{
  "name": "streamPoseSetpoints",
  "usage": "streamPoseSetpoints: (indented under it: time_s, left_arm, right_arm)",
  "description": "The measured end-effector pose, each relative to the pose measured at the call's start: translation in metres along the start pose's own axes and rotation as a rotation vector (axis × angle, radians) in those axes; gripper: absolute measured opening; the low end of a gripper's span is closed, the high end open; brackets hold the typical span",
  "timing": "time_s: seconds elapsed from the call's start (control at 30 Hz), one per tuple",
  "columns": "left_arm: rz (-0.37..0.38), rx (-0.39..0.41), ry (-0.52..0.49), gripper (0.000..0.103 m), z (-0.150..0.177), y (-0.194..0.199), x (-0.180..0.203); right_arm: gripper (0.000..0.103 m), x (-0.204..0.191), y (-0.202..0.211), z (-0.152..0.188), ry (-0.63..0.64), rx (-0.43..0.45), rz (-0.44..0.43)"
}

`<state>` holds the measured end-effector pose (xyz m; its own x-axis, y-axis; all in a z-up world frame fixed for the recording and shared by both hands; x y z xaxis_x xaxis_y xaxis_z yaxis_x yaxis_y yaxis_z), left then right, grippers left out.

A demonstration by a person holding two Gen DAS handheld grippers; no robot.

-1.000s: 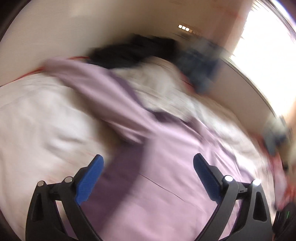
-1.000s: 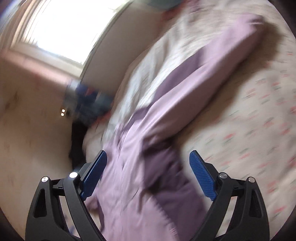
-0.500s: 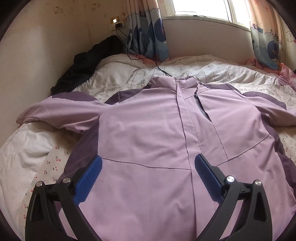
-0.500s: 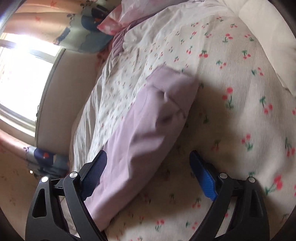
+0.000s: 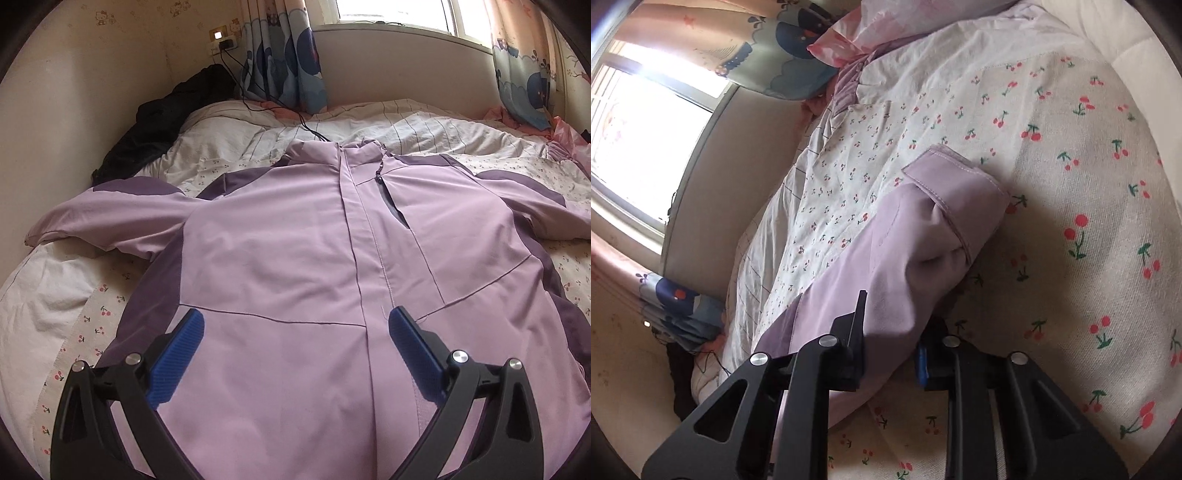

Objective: Fold large clothes
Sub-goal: 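Grasp the sleeve cuff with the right gripper and lift it up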

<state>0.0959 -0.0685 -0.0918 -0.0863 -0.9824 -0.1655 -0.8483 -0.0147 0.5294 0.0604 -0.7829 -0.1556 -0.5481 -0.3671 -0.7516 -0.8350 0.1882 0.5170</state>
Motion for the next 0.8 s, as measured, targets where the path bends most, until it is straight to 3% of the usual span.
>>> streamPoseSetpoints:
  time_s: [0.03, 0.13, 0.2, 0.23, 0.33, 0.8]
  left_arm:
    - [0.000, 0.002, -0.002, 0.096, 0.000, 0.001, 0.001]
    - [0.003, 0.004, -0.004, 0.096, 0.000, 0.001, 0.003]
    - [0.011, -0.001, 0.000, 0.096, 0.001, 0.001, 0.003]
    - [0.012, -0.003, 0.001, 0.096, 0.001, 0.001, 0.004]
    - [0.021, -0.009, 0.014, 0.096, 0.001, 0.002, 0.003]
    - [0.058, -0.010, 0.098, 0.096, -0.005, 0.007, -0.007]
  right_arm:
    - [0.043, 0.004, -0.002, 0.000, -0.031, -0.004, -0.009]
    - [0.043, 0.004, -0.003, -0.005, -0.036, 0.005, -0.021]
    - [0.038, -0.002, -0.001, -0.010, 0.005, 0.021, -0.011]
    - [0.026, -0.005, 0.001, -0.013, 0.011, 0.033, -0.018]
    - [0.019, -0.022, 0.012, -0.021, 0.020, 0.077, -0.045]
    - [0.017, -0.165, 0.067, -0.046, 0.161, 0.192, -0.208]
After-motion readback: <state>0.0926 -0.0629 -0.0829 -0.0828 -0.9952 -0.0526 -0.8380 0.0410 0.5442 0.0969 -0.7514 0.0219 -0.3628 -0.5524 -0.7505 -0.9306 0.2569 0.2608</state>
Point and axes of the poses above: each gripper's, at about its wrist camera, not at the fingertips, and y roughly against the way its jaws point, x to its right, z to its underside, the point moved 8 cm from there along -y, roughly the way its jaws point, and after that the axes turned 8 degrees about x, right-handed, at the moved point
